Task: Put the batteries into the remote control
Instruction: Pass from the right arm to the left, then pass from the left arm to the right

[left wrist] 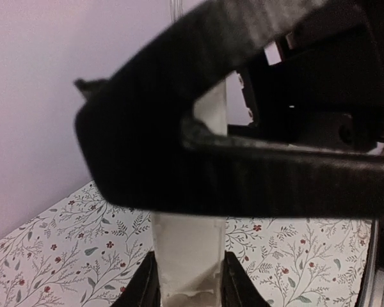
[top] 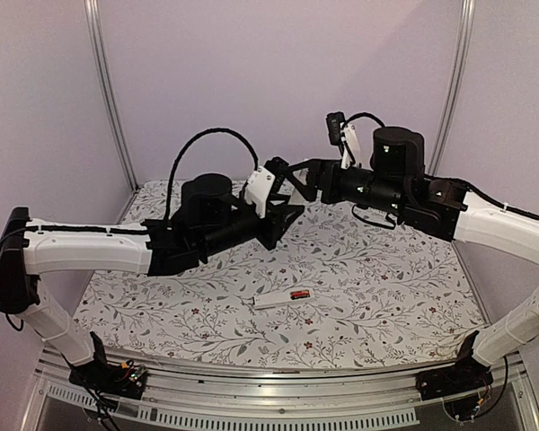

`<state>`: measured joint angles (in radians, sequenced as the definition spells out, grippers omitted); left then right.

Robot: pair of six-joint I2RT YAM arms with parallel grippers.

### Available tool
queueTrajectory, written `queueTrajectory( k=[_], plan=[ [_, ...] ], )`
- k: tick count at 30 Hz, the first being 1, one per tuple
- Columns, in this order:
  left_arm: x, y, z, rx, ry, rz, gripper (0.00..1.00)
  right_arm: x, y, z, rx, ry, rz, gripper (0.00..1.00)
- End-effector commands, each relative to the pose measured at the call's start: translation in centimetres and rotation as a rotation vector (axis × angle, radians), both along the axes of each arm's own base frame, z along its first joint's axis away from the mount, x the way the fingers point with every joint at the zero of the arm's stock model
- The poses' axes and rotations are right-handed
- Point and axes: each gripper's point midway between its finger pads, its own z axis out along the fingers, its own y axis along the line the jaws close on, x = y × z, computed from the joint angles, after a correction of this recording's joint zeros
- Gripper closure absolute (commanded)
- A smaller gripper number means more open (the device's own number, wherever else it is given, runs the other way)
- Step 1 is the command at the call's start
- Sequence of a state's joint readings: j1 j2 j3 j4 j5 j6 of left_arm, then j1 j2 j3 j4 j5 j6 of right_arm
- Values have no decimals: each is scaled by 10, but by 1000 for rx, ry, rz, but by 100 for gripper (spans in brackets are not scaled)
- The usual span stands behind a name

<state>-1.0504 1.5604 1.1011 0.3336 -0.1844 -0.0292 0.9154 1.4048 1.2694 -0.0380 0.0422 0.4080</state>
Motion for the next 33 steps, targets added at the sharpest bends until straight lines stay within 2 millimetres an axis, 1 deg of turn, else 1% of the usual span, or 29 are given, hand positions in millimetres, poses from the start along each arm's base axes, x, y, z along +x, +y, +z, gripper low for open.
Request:
queueTrajectory(
  k=[1, 2, 3, 4, 5, 6, 7, 8, 10, 11, 13, 15, 18, 22, 24, 27, 33],
  plan=[
    [-29, 7, 31, -83, -93, -142, 100, -41, -3, 49, 40, -247, 189, 8],
    [-38, 8, 38, -105, -113, -180, 100, -50, -5, 53, 17, -308, 229, 3],
    [-47, 10, 45, -128, -133, -223, 100, -64, -9, 59, -2, -388, 296, 1],
    [-57, 12, 51, -151, -151, -263, 100, -81, -10, 61, -5, -437, 386, 1],
    [-69, 13, 58, -177, -172, -319, 100, -102, -16, 70, -9, -528, 467, 1],
    [-79, 15, 64, -197, -189, -362, 100, -119, -19, 68, -15, -584, 545, 1],
    [-88, 16, 68, -213, -206, -401, 100, -135, -25, 70, -27, -674, 601, 1],
    [-97, 17, 73, -226, -222, -441, 100, -148, -31, 70, -26, -725, 640, 1],
    [-111, 17, 78, -235, -246, -507, 100, -161, -36, 72, -36, -799, 688, 1],
    [-117, 16, 80, -237, -255, -533, 100, -165, -37, 73, -37, -808, 709, 1],
    [-124, 15, 82, -238, -261, -566, 100, -166, -34, 74, -44, -815, 731, 2],
    [-130, 14, 84, -240, -265, -598, 100, -161, -27, 71, -50, -804, 739, 5],
    [-135, 11, 82, -237, -261, -629, 100, -160, -19, 71, -42, -792, 779, 9],
    [-142, 6, 80, -226, -260, -661, 100, -158, -6, 68, -23, -756, 829, 12],
    [-143, 5, 79, -223, -259, -669, 100, -161, -3, 67, -9, -744, 860, 17],
    [-146, 4, 78, -215, -262, -681, 100, -161, 0, 65, -1, -724, 883, 31],
    [-144, 3, 79, -213, -268, -674, 100, -165, 3, 60, 17, -700, 929, 38]
  ],
)
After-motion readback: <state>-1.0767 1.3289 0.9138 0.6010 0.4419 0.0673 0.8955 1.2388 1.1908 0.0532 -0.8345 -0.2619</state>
